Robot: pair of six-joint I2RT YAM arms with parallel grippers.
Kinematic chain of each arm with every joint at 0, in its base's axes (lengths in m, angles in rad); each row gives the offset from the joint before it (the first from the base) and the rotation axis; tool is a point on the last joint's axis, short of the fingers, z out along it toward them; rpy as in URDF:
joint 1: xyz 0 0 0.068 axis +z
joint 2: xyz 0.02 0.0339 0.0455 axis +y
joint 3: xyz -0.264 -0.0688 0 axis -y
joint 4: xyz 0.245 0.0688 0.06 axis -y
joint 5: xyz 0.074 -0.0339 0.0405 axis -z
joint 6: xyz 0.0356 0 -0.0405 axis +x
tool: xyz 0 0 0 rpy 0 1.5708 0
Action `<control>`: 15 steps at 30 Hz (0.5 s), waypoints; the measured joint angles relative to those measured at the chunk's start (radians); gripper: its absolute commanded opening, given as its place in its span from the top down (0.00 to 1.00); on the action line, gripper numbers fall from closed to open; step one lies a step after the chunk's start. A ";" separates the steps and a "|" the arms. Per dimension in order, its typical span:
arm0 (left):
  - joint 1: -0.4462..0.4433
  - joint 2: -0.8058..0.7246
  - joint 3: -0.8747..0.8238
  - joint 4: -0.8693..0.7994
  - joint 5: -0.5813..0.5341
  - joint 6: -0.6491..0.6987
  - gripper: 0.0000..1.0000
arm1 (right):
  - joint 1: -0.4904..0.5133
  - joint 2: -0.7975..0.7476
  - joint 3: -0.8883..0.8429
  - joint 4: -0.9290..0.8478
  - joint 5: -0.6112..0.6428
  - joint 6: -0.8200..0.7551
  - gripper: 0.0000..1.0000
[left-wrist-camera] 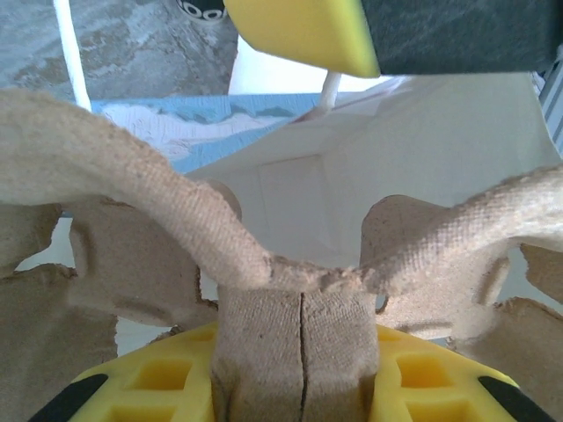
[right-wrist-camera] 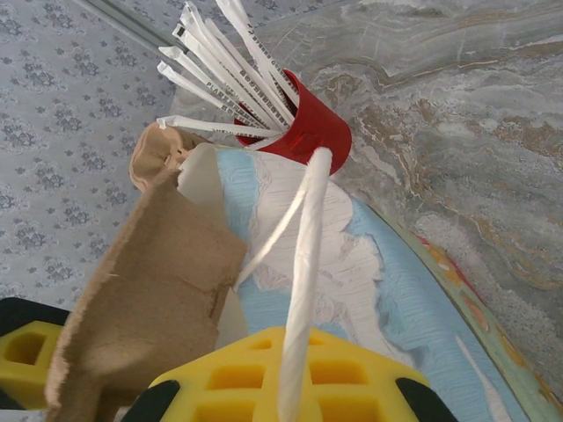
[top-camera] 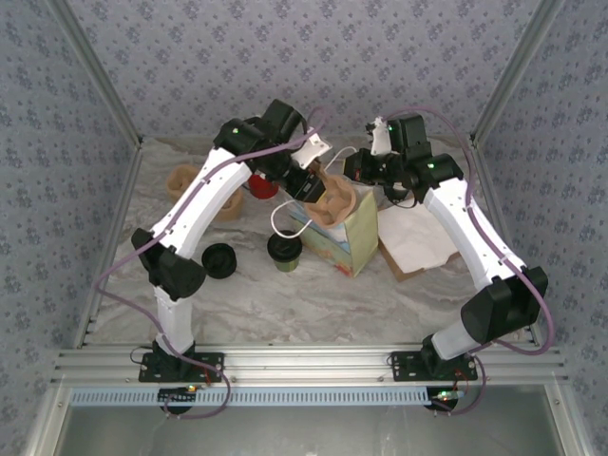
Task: Pack the takeout coffee
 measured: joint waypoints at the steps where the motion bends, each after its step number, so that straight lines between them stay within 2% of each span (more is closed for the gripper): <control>1: 0.000 -0.006 -0.004 0.006 -0.006 -0.009 0.69 | 0.000 -0.001 0.000 0.000 0.000 0.000 1.00; 15: 0.000 -0.043 -0.090 0.096 -0.046 -0.178 0.69 | 0.019 -0.114 -0.097 0.036 0.058 0.028 1.00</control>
